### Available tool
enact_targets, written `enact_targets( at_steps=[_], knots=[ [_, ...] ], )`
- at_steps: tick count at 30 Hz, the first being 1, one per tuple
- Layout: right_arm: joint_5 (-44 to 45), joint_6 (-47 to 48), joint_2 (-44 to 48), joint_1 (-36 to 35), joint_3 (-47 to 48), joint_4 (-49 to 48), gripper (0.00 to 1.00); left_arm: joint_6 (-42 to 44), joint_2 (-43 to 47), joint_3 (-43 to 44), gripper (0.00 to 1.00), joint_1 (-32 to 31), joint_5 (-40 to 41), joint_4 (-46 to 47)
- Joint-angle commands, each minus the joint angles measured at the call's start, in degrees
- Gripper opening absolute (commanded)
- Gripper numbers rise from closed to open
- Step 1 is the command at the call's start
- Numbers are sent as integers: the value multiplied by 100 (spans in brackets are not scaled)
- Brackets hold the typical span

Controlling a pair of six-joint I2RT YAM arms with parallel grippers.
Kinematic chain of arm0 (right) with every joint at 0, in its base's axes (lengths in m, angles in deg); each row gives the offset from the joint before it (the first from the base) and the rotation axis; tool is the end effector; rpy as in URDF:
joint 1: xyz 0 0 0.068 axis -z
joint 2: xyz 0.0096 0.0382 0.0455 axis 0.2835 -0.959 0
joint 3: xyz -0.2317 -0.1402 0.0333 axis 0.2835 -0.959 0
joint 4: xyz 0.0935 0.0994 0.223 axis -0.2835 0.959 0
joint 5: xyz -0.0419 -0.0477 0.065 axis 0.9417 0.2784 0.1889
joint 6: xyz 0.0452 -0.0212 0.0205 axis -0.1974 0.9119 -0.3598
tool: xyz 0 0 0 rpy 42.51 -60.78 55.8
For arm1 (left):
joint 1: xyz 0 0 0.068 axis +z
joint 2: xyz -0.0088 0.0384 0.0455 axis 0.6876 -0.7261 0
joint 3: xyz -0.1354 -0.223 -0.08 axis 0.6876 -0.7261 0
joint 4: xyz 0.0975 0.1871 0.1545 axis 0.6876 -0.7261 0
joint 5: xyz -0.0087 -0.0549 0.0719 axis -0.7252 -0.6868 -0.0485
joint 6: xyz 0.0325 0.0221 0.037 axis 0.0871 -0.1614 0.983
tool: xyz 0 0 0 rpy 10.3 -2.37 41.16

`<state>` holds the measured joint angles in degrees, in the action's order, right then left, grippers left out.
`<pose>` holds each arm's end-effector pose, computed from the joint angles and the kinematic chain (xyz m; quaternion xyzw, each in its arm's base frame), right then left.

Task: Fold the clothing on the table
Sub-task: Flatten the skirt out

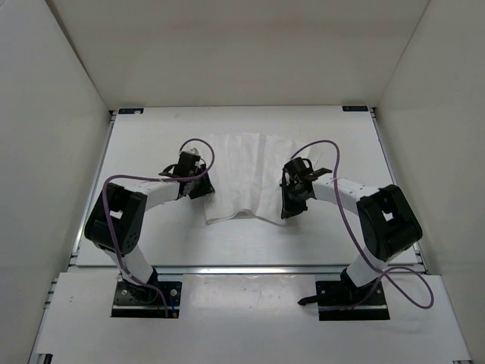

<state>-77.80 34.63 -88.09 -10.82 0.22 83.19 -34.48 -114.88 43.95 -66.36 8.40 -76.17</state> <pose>0.2717 0.1468 0.1642 -0.0508 0.9806 0.1452 0.1215 0.3021 -0.1289 0.1484 -0.1102 0.9454 -0.1654 0.2582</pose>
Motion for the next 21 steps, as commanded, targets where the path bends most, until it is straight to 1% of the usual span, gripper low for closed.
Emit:
enact_targets(
  at_steps=[1,2,4,8,11,13,16,20,21],
  knots=[
    [-230,-303,401,57,-294,-415,0,384,364,-84,52,200,207,-552],
    [-274,-295,436,83,-321,-450,0,401,556,-215,57,174,198,-630],
    [-309,-234,427,153,-356,-468,0,401,821,-513,60,86,224,-789],
    [-300,-154,392,180,-408,-512,0,270,1199,-910,62,-142,181,-1009],
    [-362,-180,383,180,-409,-573,0,94,1261,-1243,62,-169,49,-870],
    [-379,-128,401,189,-426,-556,1,15,1244,-1280,62,-204,-57,-807],
    [-353,-119,462,197,-453,-530,0,-91,1182,-1262,63,-344,-268,-956],
    [-362,-119,690,294,-628,-495,0,-284,1375,-1534,62,-468,-539,-860],
    [-432,-136,761,346,-698,-512,0,-354,1445,-1622,55,-512,-601,-773]
  ],
)
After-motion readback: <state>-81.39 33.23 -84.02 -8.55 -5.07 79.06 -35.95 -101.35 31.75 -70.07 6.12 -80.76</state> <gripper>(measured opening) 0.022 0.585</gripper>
